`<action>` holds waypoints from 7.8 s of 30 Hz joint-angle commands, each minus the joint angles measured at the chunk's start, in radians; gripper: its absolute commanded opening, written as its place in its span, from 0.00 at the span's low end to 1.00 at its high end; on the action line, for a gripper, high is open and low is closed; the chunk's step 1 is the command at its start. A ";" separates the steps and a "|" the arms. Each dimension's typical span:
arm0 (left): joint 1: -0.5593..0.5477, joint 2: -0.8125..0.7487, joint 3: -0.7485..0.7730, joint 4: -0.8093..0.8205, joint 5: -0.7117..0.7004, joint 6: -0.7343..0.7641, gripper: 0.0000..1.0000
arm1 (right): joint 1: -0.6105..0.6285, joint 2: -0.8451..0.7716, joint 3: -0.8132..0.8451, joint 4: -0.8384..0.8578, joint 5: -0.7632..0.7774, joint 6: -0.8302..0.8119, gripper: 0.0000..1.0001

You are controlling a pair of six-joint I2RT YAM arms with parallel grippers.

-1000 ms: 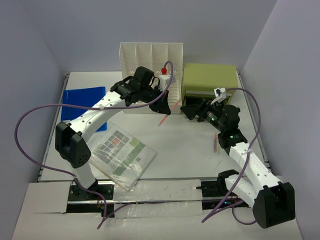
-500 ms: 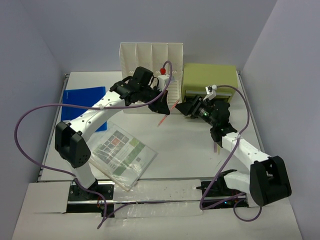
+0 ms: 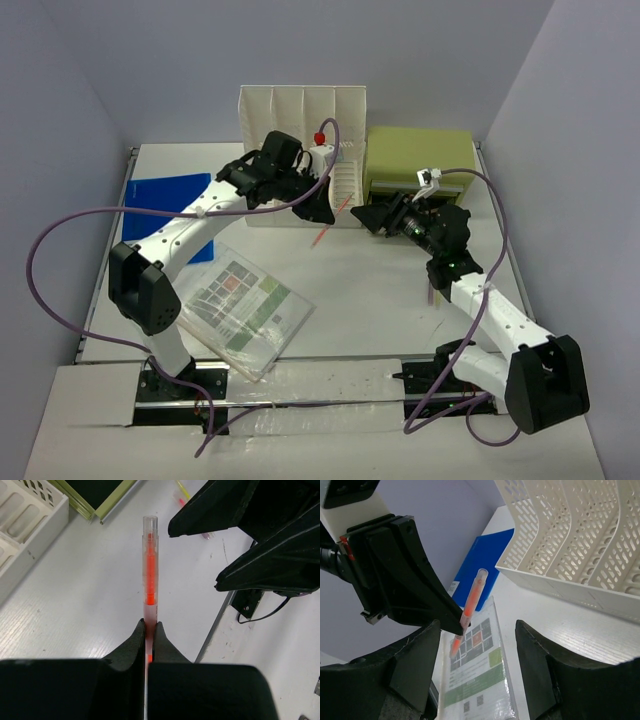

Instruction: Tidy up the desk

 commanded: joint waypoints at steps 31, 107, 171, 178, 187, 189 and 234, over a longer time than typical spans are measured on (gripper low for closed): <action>-0.021 0.019 0.042 -0.124 -0.288 0.109 0.99 | -0.179 0.178 0.044 -0.011 0.099 0.208 0.00; 0.131 -0.669 -0.942 0.263 -0.744 0.377 0.99 | -0.587 0.653 0.564 -0.602 0.561 -0.114 0.41; 0.132 -0.692 -0.947 0.251 -0.702 0.385 0.99 | -0.300 0.224 0.117 -0.967 0.590 -0.240 0.48; 0.132 -0.689 -0.945 0.250 -0.696 0.387 0.99 | -0.298 0.168 0.069 -0.979 0.657 -0.241 0.48; 0.131 -0.702 -0.947 0.247 -0.689 0.385 0.99 | -0.300 0.287 0.068 -0.948 0.640 -0.217 0.49; 0.132 -0.702 -0.945 0.247 -0.686 0.387 0.99 | -0.299 0.289 0.058 -0.934 0.623 -0.213 0.47; 0.131 -0.692 -0.948 0.243 -0.675 0.390 0.99 | -0.370 0.301 0.240 -0.413 0.503 0.275 0.36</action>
